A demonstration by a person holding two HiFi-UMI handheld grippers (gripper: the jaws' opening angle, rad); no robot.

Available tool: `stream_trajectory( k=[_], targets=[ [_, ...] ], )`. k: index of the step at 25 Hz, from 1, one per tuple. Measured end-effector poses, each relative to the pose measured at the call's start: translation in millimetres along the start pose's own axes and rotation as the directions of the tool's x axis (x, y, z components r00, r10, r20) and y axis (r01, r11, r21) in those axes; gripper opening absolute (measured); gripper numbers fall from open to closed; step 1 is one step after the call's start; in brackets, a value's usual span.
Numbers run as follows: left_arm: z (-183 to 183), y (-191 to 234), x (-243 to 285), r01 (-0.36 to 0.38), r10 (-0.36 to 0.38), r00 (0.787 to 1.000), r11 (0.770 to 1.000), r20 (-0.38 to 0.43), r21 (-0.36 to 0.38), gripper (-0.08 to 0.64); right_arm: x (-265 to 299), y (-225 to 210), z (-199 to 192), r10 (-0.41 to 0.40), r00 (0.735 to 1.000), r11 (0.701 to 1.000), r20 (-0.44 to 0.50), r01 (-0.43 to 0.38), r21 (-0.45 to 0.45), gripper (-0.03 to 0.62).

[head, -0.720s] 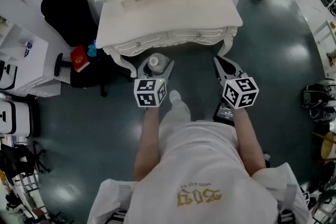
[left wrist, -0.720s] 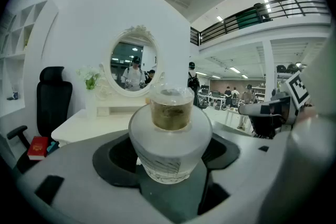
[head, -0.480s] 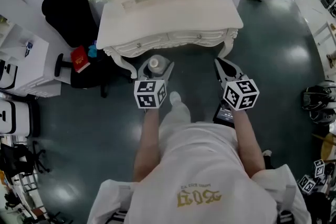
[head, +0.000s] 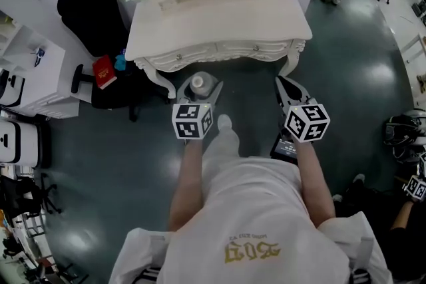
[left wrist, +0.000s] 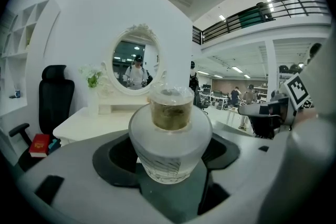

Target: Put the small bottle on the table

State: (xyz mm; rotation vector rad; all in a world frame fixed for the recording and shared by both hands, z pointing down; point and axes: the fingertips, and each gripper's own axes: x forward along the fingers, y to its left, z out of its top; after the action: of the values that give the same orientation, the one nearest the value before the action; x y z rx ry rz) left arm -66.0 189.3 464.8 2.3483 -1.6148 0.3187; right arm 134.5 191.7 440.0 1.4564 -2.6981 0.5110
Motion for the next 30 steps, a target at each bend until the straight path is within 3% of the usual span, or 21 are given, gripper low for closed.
stream_trajectory(
  k=[12,30],
  targets=[
    [0,28,69,0.011,-0.012,0.998,1.000,-0.057,-0.022,0.347,55,-48,-2,-0.074,0.997,0.997,-0.026,0.074,0.021,0.012],
    [76,153,287,0.064,-0.067,0.992,0.998,-0.107,-0.025,0.347,286,-138,47,-0.113,0.989,0.993,-0.090,0.117,0.030,0.012]
  ],
)
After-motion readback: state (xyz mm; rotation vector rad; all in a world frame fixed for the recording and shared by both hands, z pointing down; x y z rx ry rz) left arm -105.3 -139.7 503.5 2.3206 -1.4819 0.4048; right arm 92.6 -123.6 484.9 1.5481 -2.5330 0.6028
